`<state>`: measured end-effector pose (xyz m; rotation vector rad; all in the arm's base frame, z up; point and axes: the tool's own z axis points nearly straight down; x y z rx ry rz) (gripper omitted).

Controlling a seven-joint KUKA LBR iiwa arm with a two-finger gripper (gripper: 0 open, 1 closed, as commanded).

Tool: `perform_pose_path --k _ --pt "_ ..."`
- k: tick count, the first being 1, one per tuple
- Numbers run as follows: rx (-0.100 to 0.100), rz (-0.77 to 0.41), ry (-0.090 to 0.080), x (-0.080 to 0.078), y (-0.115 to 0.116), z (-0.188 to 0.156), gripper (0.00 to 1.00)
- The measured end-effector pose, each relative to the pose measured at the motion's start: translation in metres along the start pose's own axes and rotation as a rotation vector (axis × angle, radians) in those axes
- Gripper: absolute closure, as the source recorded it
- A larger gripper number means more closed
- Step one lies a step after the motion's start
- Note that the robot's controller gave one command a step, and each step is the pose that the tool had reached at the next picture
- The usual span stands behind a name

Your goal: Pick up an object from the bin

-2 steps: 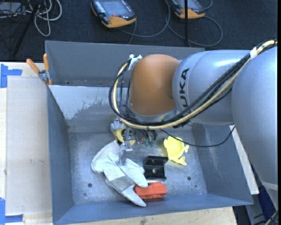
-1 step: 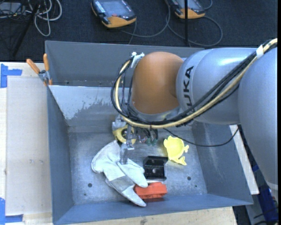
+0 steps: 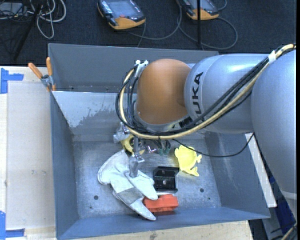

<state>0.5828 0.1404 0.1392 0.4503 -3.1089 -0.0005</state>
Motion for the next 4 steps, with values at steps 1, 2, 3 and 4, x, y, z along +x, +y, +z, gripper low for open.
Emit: perform_pose_path --k 1,2,3,4 --pt "-0.001 -0.005 0.0 -0.0059 -0.0011 0.0677 0.0" --pt "-0.001 -0.227 -0.006 -0.0023 -0.002 0.0633 1.0" --pt "-0.002 -0.227 -0.006 -0.0023 -0.002 0.0633 1.0" --pt "-0.002 -0.226 -0.005 -0.0025 -0.002 0.0629 1.0"
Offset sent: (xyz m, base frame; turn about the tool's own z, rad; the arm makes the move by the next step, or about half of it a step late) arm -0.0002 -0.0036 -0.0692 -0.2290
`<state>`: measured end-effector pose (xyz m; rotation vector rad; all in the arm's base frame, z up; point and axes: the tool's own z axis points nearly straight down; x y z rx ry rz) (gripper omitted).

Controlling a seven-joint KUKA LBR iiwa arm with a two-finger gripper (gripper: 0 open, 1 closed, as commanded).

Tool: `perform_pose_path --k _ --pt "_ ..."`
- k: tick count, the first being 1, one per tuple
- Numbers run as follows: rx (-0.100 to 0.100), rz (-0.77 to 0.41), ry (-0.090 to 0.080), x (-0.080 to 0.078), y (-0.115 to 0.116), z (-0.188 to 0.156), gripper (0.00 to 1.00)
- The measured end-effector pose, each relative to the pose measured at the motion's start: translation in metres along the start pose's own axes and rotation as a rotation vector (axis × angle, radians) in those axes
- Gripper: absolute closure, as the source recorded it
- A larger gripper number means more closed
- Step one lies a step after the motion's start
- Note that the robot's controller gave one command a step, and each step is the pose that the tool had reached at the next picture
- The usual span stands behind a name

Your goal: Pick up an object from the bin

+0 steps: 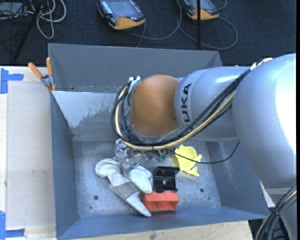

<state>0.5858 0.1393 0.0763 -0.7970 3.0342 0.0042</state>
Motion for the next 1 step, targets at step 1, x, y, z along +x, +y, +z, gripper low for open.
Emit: perform_pose_path --k 1 --pt "-0.001 0.001 0.003 0.001 0.0005 -0.0045 1.0"
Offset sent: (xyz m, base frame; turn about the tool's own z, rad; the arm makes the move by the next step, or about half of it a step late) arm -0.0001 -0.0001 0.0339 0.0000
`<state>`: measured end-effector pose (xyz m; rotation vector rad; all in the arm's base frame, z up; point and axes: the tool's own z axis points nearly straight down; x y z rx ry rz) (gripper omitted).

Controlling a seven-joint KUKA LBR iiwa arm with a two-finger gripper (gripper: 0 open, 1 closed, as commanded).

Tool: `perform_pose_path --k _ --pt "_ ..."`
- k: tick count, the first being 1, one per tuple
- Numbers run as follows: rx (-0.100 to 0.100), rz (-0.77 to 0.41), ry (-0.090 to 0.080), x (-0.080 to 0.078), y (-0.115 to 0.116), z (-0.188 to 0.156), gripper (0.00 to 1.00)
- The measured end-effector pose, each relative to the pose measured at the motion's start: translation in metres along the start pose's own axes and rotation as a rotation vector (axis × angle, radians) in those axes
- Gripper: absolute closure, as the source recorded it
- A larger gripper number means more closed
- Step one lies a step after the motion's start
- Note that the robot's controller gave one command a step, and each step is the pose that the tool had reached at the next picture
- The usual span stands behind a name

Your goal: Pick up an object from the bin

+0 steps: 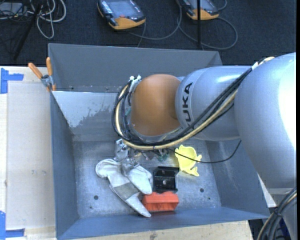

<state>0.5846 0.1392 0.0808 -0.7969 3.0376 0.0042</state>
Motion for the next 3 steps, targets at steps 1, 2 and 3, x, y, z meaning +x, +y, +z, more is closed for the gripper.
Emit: perform_pose_path --k 1,2,3 --pt "0.0 0.0 0.002 0.0 0.0 -0.016 1.0" --pt "0.002 0.001 -0.001 -0.001 0.0 -0.025 1.0" --pt "0.002 0.001 0.0 0.0 0.0 -0.031 1.0"
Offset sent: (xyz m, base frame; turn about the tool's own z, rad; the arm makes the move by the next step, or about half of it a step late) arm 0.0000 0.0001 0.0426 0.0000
